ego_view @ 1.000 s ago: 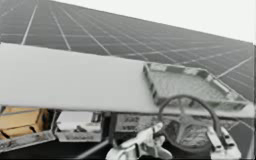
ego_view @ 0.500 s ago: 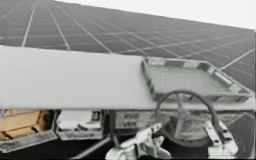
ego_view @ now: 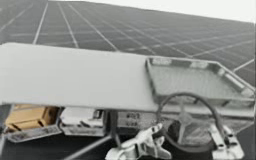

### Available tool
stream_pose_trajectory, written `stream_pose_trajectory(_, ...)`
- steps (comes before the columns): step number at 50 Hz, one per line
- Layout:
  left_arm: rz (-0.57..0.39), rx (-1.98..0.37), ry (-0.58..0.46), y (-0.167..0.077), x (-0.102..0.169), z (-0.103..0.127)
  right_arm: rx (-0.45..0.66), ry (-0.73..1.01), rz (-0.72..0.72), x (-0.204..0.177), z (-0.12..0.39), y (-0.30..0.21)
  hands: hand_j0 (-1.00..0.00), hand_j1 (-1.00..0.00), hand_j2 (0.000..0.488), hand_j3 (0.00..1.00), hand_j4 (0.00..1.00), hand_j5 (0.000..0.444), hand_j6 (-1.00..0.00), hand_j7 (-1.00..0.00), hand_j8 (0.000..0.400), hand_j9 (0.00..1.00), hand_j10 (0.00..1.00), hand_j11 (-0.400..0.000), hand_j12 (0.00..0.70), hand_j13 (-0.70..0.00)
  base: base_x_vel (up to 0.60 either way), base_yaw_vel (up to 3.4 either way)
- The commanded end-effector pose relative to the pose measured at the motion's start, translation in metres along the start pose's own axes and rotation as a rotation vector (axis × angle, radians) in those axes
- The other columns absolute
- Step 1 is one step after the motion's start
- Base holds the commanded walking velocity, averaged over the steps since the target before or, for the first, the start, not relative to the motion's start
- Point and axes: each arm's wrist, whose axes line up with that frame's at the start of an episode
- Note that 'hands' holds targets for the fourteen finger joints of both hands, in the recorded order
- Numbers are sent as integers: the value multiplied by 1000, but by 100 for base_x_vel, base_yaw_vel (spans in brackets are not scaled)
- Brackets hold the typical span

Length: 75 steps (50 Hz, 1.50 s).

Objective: Pick up and drop off the object

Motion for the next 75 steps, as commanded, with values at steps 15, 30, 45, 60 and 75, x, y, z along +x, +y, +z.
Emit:
stream_pose_trajectory(15, 14, -9, -36, 3, -9, 2, 58, 3, 156, -14, 1, 51, 0, 0, 0, 1000, 1000, 0, 0, 0, 0, 1000, 1000, -400, 0, -700, 12, 174)
stream_pose_trajectory(30, 14, -9, -36, 3, -9, 2, 58, 3, 156, -14, 1, 51, 0, 0, 0, 1000, 1000, 0, 0, 0, 0, 1000, 1000, -400, 0, -700, 12, 181)
stream_pose_trajectory(45, 14, -9, -36, 3, -9, 2, 58, 3, 156, -14, 1, 51, 0, 0, 0, 1000, 1000, 0, 0, 0, 0, 1000, 1000, -400, 0, -700, 12, 185)
stream_pose_trajectory(60, 14, -9, -36, 3, -9, 2, 58, 3, 156, -14, 1, 51, 0, 0, 0, 1000, 1000, 0, 0, 0, 0, 1000, 1000, -400, 0, -700, 12, 188)
stream_pose_trajectory(75, 14, -9, -36, 3, -9, 2, 58, 3, 156, -14, 1, 51, 0, 0, 0, 1000, 1000, 0, 0, 0, 0, 1000, 1000, -400, 0, -700, 13, 191)
